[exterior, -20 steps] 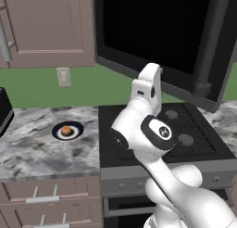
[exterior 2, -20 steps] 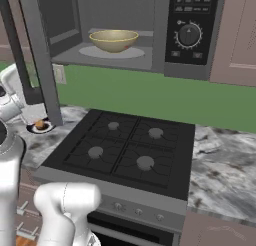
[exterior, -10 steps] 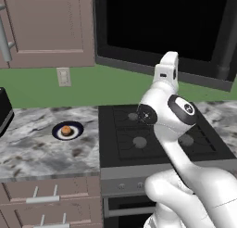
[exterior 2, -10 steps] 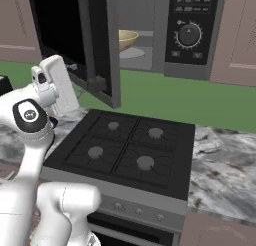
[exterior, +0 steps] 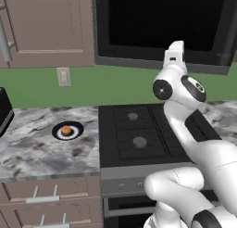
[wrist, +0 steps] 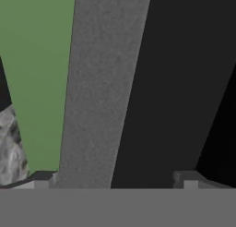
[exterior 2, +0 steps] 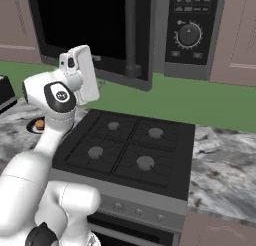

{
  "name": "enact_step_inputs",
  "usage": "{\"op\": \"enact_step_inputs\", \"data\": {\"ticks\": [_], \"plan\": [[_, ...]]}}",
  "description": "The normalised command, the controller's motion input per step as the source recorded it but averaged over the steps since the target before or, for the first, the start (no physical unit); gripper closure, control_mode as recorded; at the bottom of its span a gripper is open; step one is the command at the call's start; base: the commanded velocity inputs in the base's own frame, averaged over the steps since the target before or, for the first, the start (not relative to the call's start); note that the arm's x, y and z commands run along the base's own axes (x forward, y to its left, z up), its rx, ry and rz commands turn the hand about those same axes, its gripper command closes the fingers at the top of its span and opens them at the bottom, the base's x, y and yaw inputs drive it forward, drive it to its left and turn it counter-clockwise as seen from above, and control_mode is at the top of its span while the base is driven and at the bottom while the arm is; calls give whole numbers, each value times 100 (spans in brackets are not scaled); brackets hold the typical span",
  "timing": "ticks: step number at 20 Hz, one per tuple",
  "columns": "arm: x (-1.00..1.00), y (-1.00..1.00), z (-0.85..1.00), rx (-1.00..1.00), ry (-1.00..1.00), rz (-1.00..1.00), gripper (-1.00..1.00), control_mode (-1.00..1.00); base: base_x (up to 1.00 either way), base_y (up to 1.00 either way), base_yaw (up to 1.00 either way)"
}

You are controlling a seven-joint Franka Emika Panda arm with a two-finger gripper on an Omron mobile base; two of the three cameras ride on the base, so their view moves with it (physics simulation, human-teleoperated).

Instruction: Remove the tangerine from the bowl and place it on the small plate. Then place the bowl with only the shrimp in the microwave, close the door, and press the start button to microwave the shrimp.

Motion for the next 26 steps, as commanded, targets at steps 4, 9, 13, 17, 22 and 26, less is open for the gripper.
{"op": "enact_step_inputs", "data": {"ticks": [4,9,13,17,22,26], "plan": [[24,-2,32,0,18,2,-100,-100,0,0,0],[36,0,29,0,17,1,-100,-100,0,0,0],[51,0,21,0,15,3,-100,-100,0,0,0],[54,0,6,0,15,4,-100,-100,0,0,0],[39,0,-1,0,11,5,-100,-100,0,0,0],[-5,-1,-5,0,4,6,-100,-100,0,0,0]]}}
